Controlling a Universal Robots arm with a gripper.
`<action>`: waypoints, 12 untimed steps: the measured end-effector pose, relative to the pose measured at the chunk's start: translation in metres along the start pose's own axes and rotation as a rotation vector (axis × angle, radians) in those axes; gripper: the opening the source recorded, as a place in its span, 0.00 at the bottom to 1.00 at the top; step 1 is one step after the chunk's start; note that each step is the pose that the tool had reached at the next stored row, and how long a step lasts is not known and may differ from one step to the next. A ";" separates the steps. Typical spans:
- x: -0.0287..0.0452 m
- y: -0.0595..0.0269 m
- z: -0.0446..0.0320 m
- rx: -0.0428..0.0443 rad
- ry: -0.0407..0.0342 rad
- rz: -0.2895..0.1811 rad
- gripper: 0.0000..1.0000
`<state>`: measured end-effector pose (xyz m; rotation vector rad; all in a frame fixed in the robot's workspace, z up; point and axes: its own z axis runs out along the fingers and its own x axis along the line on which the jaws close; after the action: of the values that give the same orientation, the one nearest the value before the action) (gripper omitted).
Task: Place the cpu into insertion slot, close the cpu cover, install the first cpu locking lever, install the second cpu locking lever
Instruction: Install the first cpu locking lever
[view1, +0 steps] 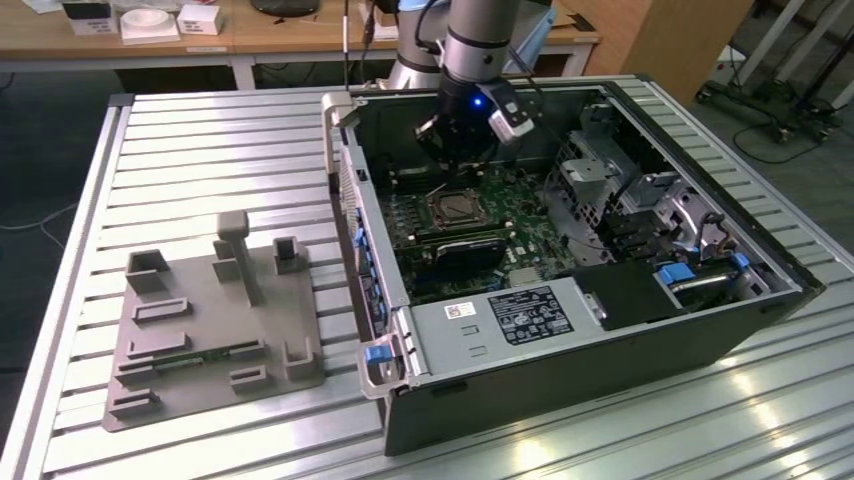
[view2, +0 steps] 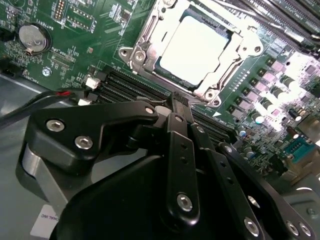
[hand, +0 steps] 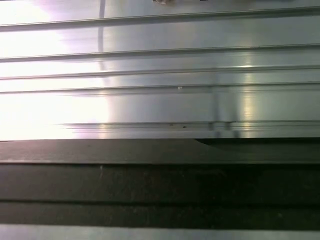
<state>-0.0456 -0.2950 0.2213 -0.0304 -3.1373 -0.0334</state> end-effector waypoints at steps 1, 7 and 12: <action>0.0000 0.0004 0.0000 0.0000 0.0000 0.000 0.10; -0.0017 0.0011 0.0007 -0.0001 0.0000 0.000 0.10; -0.0048 0.0013 0.0020 0.0000 0.0000 0.000 0.10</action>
<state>-0.0408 -0.2937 0.2193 -0.0303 -3.1373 -0.0335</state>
